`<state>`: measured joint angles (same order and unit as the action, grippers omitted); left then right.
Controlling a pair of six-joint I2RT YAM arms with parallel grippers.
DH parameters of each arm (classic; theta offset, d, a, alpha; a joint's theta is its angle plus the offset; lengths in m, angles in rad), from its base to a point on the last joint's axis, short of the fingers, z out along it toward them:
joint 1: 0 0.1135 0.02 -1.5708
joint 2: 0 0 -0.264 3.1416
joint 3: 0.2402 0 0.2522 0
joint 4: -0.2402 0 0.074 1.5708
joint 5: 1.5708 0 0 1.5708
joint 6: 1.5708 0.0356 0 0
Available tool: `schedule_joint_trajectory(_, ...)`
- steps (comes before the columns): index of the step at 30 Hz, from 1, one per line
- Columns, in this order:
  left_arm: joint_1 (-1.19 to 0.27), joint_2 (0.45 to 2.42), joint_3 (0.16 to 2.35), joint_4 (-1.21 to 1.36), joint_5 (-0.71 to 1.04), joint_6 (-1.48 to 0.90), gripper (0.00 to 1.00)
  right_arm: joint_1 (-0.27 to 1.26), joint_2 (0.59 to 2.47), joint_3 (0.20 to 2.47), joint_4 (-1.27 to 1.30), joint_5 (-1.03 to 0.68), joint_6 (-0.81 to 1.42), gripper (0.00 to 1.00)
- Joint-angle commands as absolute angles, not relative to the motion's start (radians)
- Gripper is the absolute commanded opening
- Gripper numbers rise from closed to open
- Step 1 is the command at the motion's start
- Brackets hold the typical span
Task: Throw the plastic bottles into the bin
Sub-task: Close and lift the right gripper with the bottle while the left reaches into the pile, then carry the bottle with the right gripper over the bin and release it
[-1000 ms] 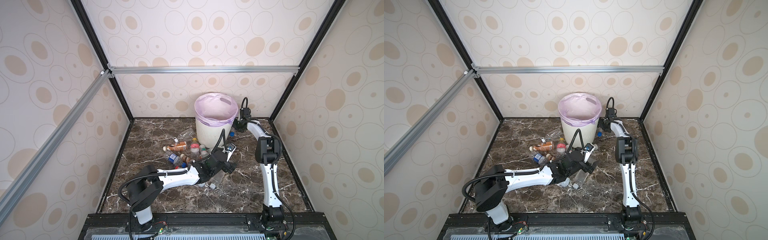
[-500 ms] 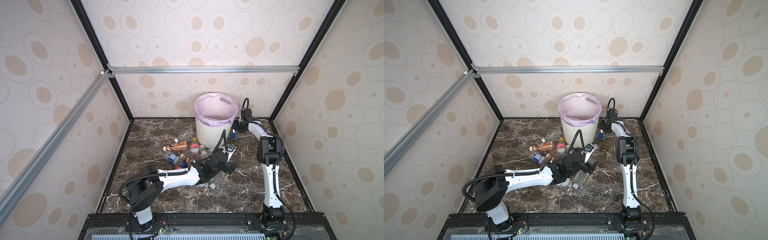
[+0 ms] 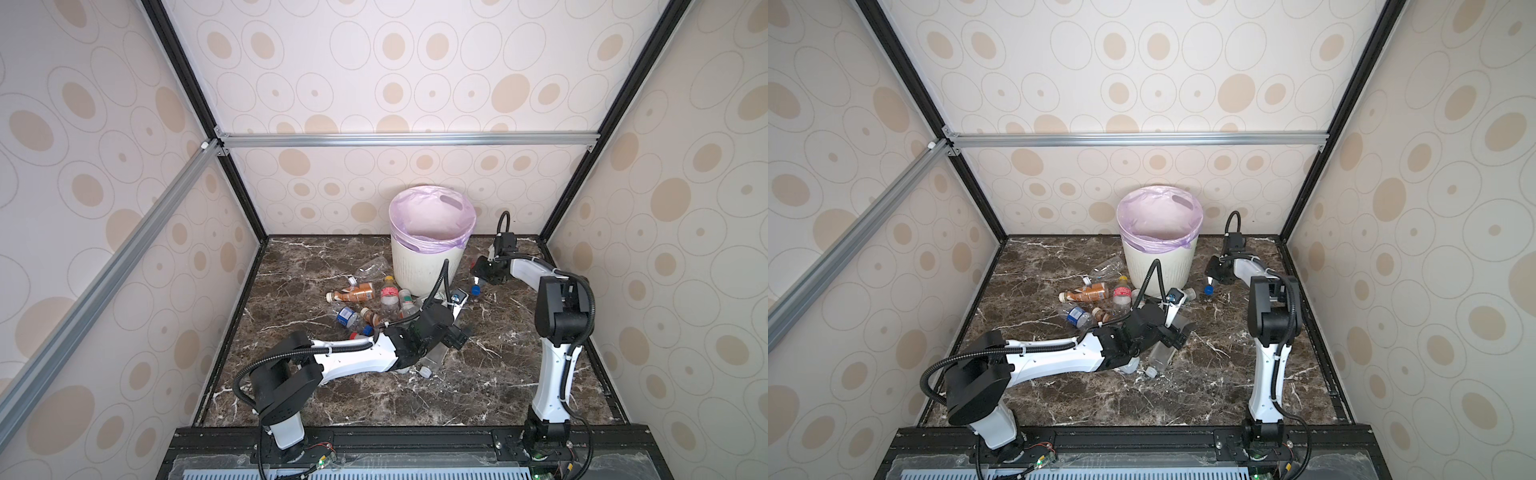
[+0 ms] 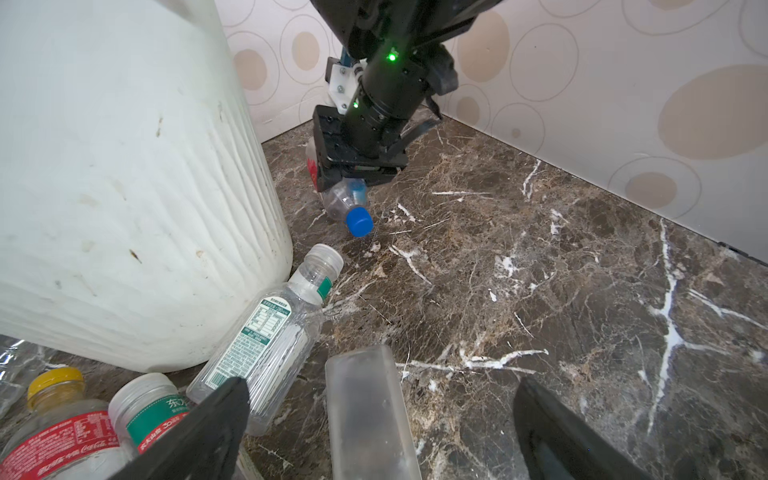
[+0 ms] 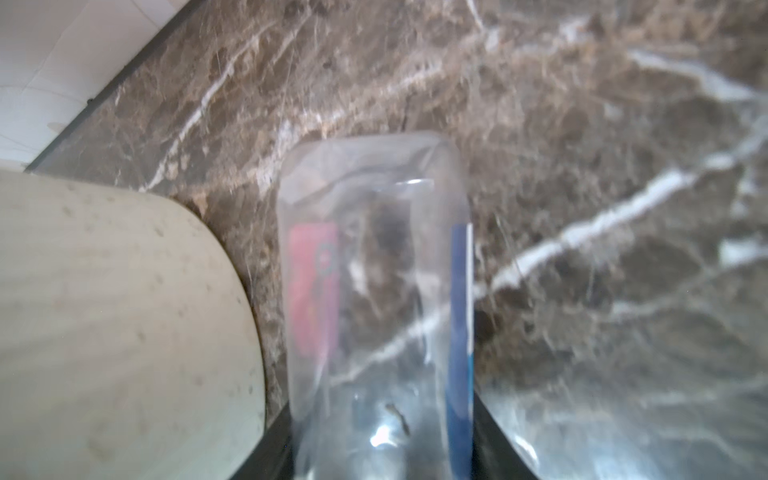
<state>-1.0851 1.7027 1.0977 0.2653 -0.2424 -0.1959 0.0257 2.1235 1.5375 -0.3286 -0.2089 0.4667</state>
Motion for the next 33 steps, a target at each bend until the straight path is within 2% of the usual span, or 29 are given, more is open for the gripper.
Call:
schedule_joint_trajectory(1, -1.096, 1.670, 1.116, 0.230, -0.264, -0.232, 0.99, 0.023, 2.039, 1.446, -0.299, -0.213, 0.470, 0.47)
schedule_joint_trajectory(7, -1.095, 1.671, 1.119, 0.231, -0.265, -0.252, 0.99, 0.022, 1.895, 1.362, -0.315, -0.187, 0.436, 0.47)
schedule_joint_trajectory(13, -1.092, 1.646, 1.110, 0.238, -0.288, -0.237, 0.99, 0.018, 1.758, 1.376, -0.380, -0.139, 0.404, 0.47)
schedule_joint_trajectory(23, -1.073, 1.567, 1.156, 0.183, -0.314, -0.216, 0.99, 0.017, 1.527, 1.509, -0.477, -0.117, 0.391, 0.46)
schedule_joint_trajectory(33, -1.047, 1.482, 1.170, 0.158, -0.350, -0.178, 0.99, 0.030, 1.433, 1.783, -0.510, -0.154, 0.414, 0.45)
